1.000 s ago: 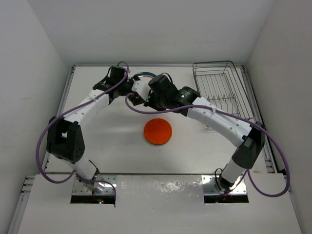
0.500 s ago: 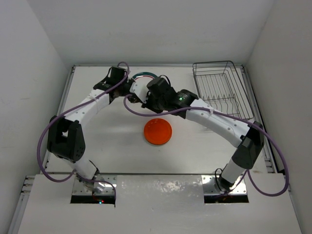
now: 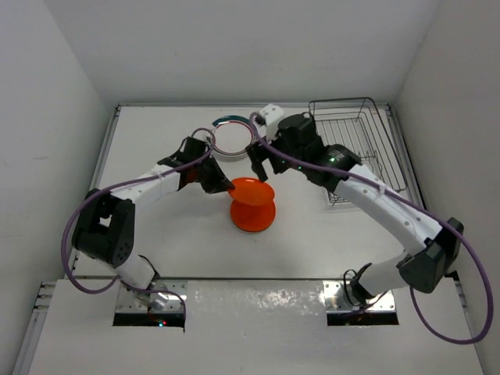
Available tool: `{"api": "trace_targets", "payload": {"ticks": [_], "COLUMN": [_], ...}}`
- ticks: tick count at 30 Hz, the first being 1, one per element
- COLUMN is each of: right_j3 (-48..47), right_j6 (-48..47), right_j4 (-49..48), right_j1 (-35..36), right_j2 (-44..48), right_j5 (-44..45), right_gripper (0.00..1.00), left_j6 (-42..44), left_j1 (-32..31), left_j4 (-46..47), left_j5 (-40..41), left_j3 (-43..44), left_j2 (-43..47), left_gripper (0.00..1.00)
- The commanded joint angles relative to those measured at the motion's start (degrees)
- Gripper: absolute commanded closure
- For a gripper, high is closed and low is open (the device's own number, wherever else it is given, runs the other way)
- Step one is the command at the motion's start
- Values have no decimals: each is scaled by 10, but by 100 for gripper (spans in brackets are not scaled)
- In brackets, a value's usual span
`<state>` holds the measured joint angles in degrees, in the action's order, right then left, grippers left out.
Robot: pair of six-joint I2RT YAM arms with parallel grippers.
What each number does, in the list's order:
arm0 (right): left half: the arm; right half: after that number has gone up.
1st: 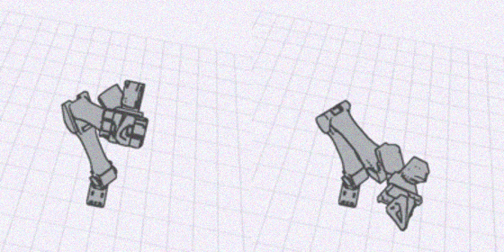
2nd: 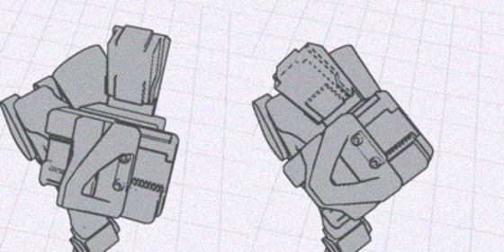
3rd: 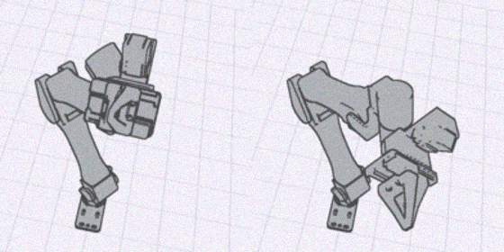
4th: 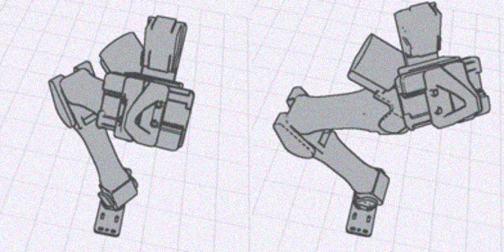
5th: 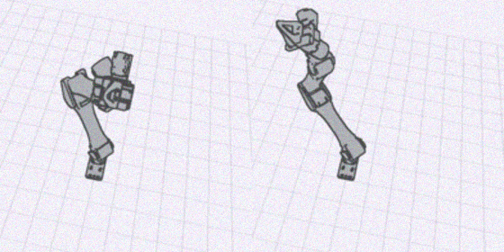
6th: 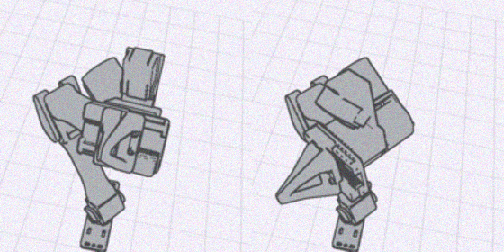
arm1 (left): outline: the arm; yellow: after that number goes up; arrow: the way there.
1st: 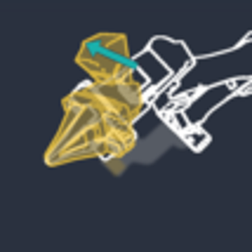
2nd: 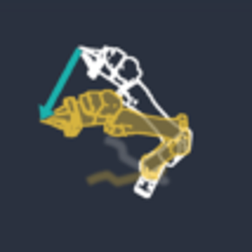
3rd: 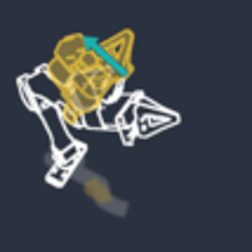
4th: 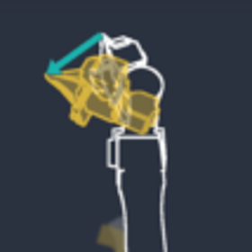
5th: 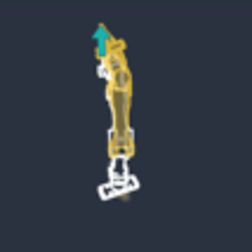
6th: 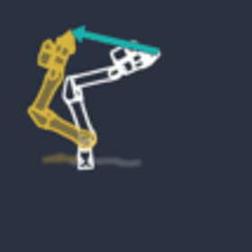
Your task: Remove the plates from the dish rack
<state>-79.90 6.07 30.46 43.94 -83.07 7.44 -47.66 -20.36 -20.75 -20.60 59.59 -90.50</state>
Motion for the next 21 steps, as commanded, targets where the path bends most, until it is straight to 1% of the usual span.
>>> {"api": "trace_targets", "payload": {"ticks": [1,2,4,5,6,7,8,9,10,13,14,16,17,18,20,21], "right_j3": [-34,-34,-28,-20,-17,-15,-12,-11,-9,-3,-2,-3,-5,-11,-20,-25], "right_j6": [110,126,129,130,130,131,132,133,134,135,136,141,148,150,156,156], "right_j4": [57,69,85,98,104,119,128,135,147,162,166,181,189,210,236,261], "right_j1": [-52,-62,-79,-82,-83,-88,-89,-90,-93,-105,-110,-126,-134,-144,-152,-153], "right_j2": [28,33,47,52,56,64,67,70,77,88,94,97,96,95,91,89], "right_j5": [24,23,24,28,32,41,46,51,60,69,73,75,74,76,99,114], "right_gripper": [1,1,1,1,1,1,1,1,1,1,1,1,1,1,1,1], "left_j6": [9,11,14,15,20,22,26,31,34,41,42,42,46,49,71,80], "left_j1": [-34,-41,-44,-45,-45,-44,-45,-45,-44,-45,-45,-45,-45,-44,-43,-43], "left_j4": [76,78,78,78,70,61,51,27,20,-3,-6,-31,-44,-80,-121,-163], "left_j5": [26,28,29,28,31,34,39,52,56,73,75,96,107,139,186,241], "left_j3": [-11,-13,-12,-11,-11,-8,-2,1,1,-10,-13,-11,3,16,51,92], "left_j2": [19,17,13,12,8,7,5,4,5,9,12,16,19,25,31,37], "left_gripper": [100,100,100,98,82,75,73,68,65,64,62,48,41,31,24,20]}}
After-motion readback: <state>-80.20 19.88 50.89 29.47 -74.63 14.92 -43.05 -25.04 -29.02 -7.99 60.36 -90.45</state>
